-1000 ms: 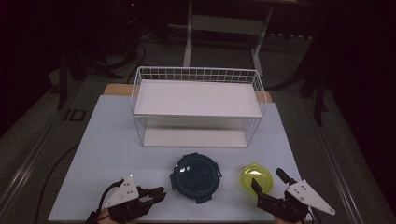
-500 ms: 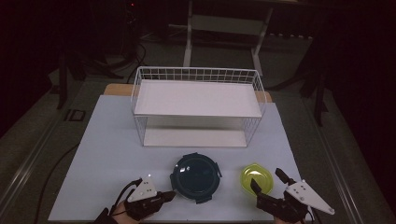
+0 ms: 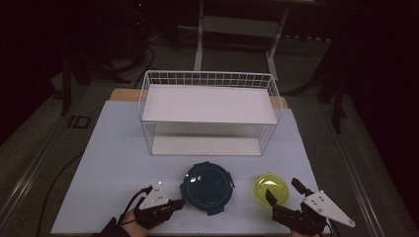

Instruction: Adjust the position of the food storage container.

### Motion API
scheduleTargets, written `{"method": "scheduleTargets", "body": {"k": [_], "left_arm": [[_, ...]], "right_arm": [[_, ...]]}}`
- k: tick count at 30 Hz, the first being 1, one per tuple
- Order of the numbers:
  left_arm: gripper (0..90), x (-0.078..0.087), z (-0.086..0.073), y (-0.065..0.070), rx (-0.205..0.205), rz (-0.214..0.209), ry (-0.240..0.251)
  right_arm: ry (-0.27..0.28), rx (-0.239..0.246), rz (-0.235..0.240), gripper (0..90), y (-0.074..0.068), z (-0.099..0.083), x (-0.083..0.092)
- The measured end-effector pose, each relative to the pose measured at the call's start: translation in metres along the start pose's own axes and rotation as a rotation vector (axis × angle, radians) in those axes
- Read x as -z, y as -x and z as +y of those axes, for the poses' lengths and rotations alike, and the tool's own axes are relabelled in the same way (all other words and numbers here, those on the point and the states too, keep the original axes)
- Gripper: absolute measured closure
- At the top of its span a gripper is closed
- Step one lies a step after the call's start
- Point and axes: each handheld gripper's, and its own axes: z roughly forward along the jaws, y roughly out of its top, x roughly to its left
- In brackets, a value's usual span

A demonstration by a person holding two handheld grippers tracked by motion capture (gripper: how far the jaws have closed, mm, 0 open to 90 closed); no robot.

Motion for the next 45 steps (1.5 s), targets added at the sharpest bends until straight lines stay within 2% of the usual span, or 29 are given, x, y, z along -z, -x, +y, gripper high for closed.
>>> {"method": "scheduleTargets", "body": {"k": [7,21,26,29,33,35,37,39,40,43,45], "left_arm": [[88.8,0.002,0.0,-0.01,0.03,0.021,0.008],[88.8,0.002,0.002,-0.018,0.04,0.037,0.011],[88.6,0.003,0.001,-0.02,0.055,0.048,0.019],[87.7,0.006,0.002,-0.022,0.07,0.03,0.029],[77.7,0.018,0.004,-0.022,0.072,0.022,0.078],[73.3,0.024,0.005,-0.021,0.072,0.02,0.103],[60.7,0.029,0.007,-0.019,0.084,0.017,0.116],[51.2,0.035,0.009,-0.014,0.077,0.035,0.132],[42.7,0.037,0.01,-0.012,0.079,0.04,0.138],[35.4,0.043,0.011,-0.009,0.092,0.033,0.163],[29.3,0.045,0.011,-0.01,0.101,0.03,0.173]], "right_arm": [[-0.001,0.004,0.004,10.0,-0.001,0.0,0.0],[-0.003,0.001,0.02,10.0,-0.001,0.0,-0.001],[-0.006,0.012,0.044,10.0,-0.004,0.001,-0.001],[0.004,0.002,0.07,10.0,-0.005,0.002,-0.001],[-0.009,-0.01,0.073,10.0,-0.007,0.003,-0.007],[-0.014,-0.036,0.113,10.0,-0.006,0.003,-0.011],[-0.03,-0.042,0.131,10.3,-0.007,0.003,-0.016],[-0.082,-0.029,0.157,14.6,-0.008,0.003,-0.024],[-0.107,-0.023,0.162,19.5,-0.009,0.002,-0.029],[-0.161,-0.024,0.203,27.5,-0.013,0.001,-0.041],[-0.175,0.0,0.211,33.6,-0.017,0.001,-0.048]]}}
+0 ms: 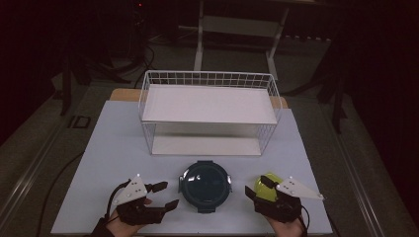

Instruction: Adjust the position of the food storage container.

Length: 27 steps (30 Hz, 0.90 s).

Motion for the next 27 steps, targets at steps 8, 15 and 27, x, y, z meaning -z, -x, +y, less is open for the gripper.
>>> {"method": "scheduleTargets", "body": {"k": [8,15,27], "left_arm": [[3.9,0.012,0.001,-0.007,0.033,-0.01,0.067],[0.0,0.029,0.0,-0.008,-0.004,0.074,0.167],[0.0,0.033,-0.006,-0.013,0.017,0.024,0.163]], "right_arm": [[-0.076,0.022,0.013,53.4,0.0,0.003,-0.026],[-0.153,0.017,0.024,61.9,-0.003,0.003,-0.042],[-0.284,0.049,-0.032,86.4,-0.008,0.001,-0.068]]}}
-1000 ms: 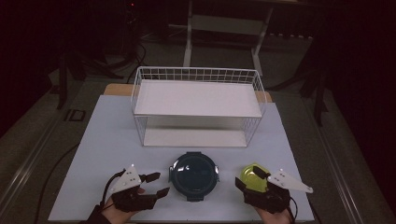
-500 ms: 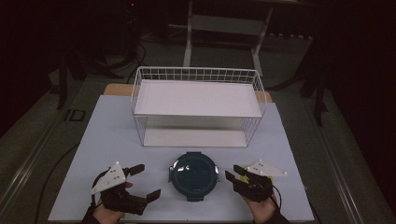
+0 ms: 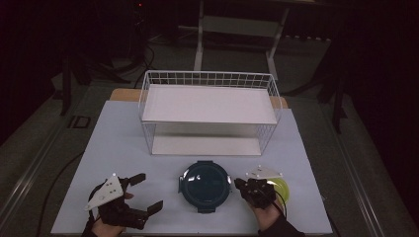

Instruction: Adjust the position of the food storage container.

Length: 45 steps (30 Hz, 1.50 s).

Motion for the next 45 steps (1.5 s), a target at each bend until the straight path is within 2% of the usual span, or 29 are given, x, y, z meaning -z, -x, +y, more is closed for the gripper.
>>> {"method": "scheduleTargets", "body": {"k": [5,8,11,14,17,22,25,31,35,45], "left_arm": [[0.0,-0.002,-0.001,0.0,-0.012,-0.023,-0.021],[0.0,-0.004,-0.003,0.002,-0.028,-0.038,-0.043],[0.0,-0.005,-0.004,0.003,-0.03,-0.051,-0.054],[0.0,-0.006,-0.005,0.002,-0.033,-0.056,-0.06],[0.0,-0.006,-0.005,0.002,-0.031,-0.055,-0.057],[0.0,-0.005,-0.005,0.0,-0.032,-0.052,-0.053],[0.0,-0.004,-0.004,0.0,-0.035,-0.053,-0.051],[0.0,-0.002,-0.004,-0.001,-0.038,-0.044,-0.045],[0.0,-0.001,-0.004,-0.004,-0.024,-0.04,-0.044],[0.0,0.0,-0.004,-0.004,-0.027,-0.04,-0.045]], "right_arm": [[-0.021,0.001,0.01,89.2,-0.004,0.003,-0.006],[-0.019,0.026,-0.015,89.9,-0.009,0.005,-0.008],[-0.025,0.015,-0.001,90.0,-0.007,0.006,-0.009],[-0.028,0.019,-0.007,90.0,-0.008,0.006,-0.009],[-0.028,-0.014,0.02,90.0,-0.005,0.007,-0.009],[-0.029,-0.018,0.049,90.0,-0.009,0.008,-0.011],[-0.024,-0.004,0.054,90.0,-0.015,0.009,-0.014],[-0.012,-0.016,0.121,90.0,-0.025,0.015,-0.021],[-0.006,-0.003,0.134,90.0,-0.031,0.019,-0.023],[-0.006,0.012,0.167,90.0,-0.043,0.026,-0.032]]}}
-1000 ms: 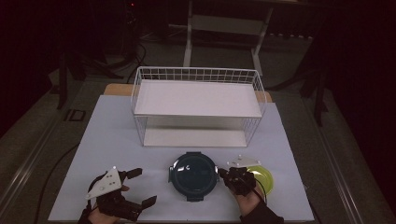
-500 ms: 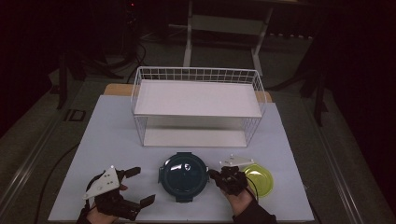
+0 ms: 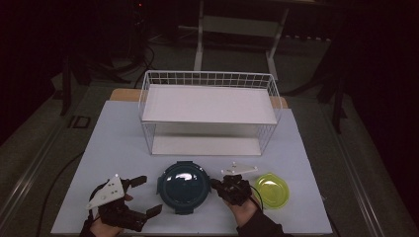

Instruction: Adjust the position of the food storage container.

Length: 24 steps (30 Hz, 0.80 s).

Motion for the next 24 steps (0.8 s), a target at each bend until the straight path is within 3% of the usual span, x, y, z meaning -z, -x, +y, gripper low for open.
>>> {"method": "scheduleTargets", "body": {"k": [11,24], "left_arm": [[0.0,0.001,0.002,0.0,-0.005,0.001,0.004],[0.0,0.002,0.002,-0.001,0.0,-0.002,-0.007]], "right_arm": [[0.002,0.027,0.021,90.0,-0.015,0.006,-0.012],[0.013,0.028,0.046,90.0,-0.021,0.01,-0.02]]}}
